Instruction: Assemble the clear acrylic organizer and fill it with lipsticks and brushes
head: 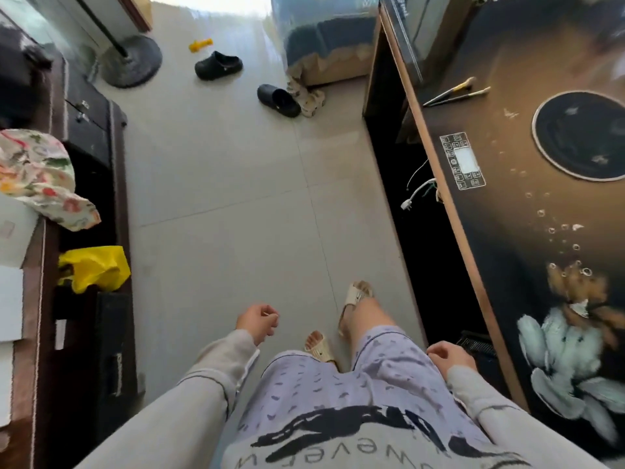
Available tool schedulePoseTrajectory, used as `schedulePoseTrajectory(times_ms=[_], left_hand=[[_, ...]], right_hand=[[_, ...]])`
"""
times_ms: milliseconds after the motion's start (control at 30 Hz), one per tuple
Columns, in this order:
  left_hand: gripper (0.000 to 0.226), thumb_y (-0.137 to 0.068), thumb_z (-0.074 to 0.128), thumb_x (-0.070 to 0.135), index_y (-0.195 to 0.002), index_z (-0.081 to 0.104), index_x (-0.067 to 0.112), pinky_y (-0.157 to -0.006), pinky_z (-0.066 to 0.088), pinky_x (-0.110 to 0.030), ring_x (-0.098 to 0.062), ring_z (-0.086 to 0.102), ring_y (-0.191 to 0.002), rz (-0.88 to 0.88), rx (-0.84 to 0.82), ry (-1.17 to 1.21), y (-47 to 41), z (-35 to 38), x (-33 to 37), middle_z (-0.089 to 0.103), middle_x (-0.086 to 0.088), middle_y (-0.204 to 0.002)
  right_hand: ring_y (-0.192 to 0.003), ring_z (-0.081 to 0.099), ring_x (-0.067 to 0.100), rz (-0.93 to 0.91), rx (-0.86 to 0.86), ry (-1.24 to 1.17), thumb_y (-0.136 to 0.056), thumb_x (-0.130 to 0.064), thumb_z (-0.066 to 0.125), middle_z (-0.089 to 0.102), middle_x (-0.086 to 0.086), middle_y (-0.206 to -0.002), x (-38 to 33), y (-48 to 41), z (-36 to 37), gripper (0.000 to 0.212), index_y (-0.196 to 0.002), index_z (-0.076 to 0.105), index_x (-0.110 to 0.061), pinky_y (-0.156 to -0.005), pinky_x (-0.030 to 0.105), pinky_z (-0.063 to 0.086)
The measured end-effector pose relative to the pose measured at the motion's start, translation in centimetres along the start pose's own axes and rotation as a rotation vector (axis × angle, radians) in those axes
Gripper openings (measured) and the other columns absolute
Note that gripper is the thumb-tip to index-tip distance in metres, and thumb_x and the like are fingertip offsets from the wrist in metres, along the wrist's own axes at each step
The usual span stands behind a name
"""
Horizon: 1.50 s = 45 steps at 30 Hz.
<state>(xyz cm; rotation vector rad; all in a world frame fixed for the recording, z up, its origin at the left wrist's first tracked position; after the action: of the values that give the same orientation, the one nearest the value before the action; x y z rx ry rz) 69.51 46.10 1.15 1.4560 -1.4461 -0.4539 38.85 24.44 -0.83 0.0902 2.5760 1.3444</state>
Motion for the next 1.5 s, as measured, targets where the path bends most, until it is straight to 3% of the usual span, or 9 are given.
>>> schedulePoseTrajectory(times_ms=[167,300,467,800,1067,1133,1200,1367,1500], left_hand=[[0.032,-0.087,0.045,0.001,-0.061,0.049,0.02,-0.048,0.034,-0.02,-0.011,0.047,-0.051,0.024,-0.098,-0.164,-3.7,0.9,4.5,0.052,0.003,-0.061],[0.03,-0.086,0.047,0.004,-0.062,0.05,0.022,-0.042,0.035,-0.011,-0.006,0.046,-0.05,-0.03,-0.116,-0.274,-6.0,0.5,7.8,0.052,0.006,-0.059],[0.034,-0.086,0.044,0.0,-0.059,0.046,0.02,-0.044,0.032,-0.019,-0.013,0.043,-0.047,-0.059,-0.129,-0.346,-9.2,-0.2,14.0,0.049,0.0,-0.057],[0.03,-0.087,0.044,0.002,-0.063,0.047,0.019,-0.054,0.038,-0.022,-0.012,0.047,-0.051,0.073,-0.165,-0.513,-14.5,1.0,30.8,0.052,0.002,-0.059],[0.032,-0.087,0.043,0.003,-0.061,0.047,0.022,-0.039,0.034,-0.014,-0.004,0.053,-0.04,0.236,-0.278,-0.769,-20.0,4.1,44.8,0.054,0.001,-0.062],[0.023,-0.087,0.044,0.005,-0.069,0.051,0.017,-0.045,0.033,-0.018,-0.019,0.055,-0.061,0.274,-0.322,-0.865,-21.4,5.0,48.3,0.058,-0.005,-0.073],[0.019,-0.087,0.044,0.006,-0.074,0.053,0.016,-0.047,0.031,-0.019,-0.022,0.052,-0.074,0.322,-0.353,-0.96,-22.7,5.5,52.0,0.059,-0.009,-0.083],[0.022,-0.088,0.046,0.005,-0.096,0.066,0.006,-0.066,0.04,-0.022,-0.027,0.062,-0.084,0.438,-0.393,-1.132,-25.7,6.8,60.3,0.069,-0.018,-0.103],[0.034,-0.088,0.046,0.006,-0.06,0.05,0.025,-0.038,0.038,-0.013,-0.011,0.052,-0.053,0.51,-0.403,-1.249,-26.7,8.5,65.3,0.061,-0.007,-0.084]], right_hand=[[-0.1,0.062,0.031,0.002,0.018,-0.097,-0.086,0.0,0.051,0.069,0.019,-0.105,-4.6,-3.4,-1.9,0.02,-0.099,0.067,0.001,-0.087,0.03,0.045],[-0.074,0.057,0.027,-0.028,0.044,-0.18,-0.085,0.002,0.051,0.069,0.023,-0.096,-9.1,-7.3,-6.6,0.014,-0.086,0.065,-0.001,-0.071,0.029,0.045],[-0.052,0.052,0.015,-0.031,0.081,-0.273,-0.086,0.002,0.05,0.061,0.014,-0.08,-13.5,-11.8,-13.7,0.016,-0.092,0.065,0.002,-0.055,0.019,0.042],[-0.045,0.049,0.01,0.076,0.106,-0.441,-0.083,0.001,0.051,0.06,0.01,-0.072,-16.6,-16.9,-20.5,0.016,-0.077,0.061,-0.011,-0.036,0.004,0.037],[-0.049,0.049,0.011,0.275,0.136,-0.617,-0.085,-0.001,0.05,0.06,0.01,-0.073,-17.2,-18.1,-21.0,0.017,-0.072,0.058,-0.01,-0.05,0.018,0.04],[-0.052,0.05,0.012,0.347,0.139,-0.672,-0.087,-0.002,0.051,0.061,0.011,-0.076,-17.5,-18.3,-20.9,0.014,-0.077,0.059,-0.009,-0.058,0.024,0.042],[-0.055,0.052,0.016,0.431,0.162,-0.742,-0.087,-0.001,0.05,0.062,0.012,-0.077,-18.0,-18.3,-20.8,0.014,-0.081,0.061,-0.007,-0.056,0.023,0.042],[-0.065,0.056,0.024,0.58,0.225,-0.898,-0.084,-0.003,0.05,0.064,0.013,-0.074,-20.9,-18.4,-20.2,0.019,-0.069,0.059,-0.01,-0.054,0.023,0.039],[-0.062,0.057,0.02,0.612,0.216,-0.985,-0.086,-0.009,0.053,0.065,0.01,-0.076,-24.1,-19.2,-20.4,0.028,-0.059,0.054,-0.018,-0.059,0.024,0.044]])
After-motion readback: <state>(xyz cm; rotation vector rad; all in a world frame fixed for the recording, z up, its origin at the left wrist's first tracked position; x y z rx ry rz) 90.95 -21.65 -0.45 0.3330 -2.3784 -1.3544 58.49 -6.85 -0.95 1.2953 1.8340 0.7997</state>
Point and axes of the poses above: each hand's wrist, its own y-axis away from the middle knuckle, its own z-axis out of the palm, x = y × z, the point moved 7 cm from there along -y, towards the middle knuckle
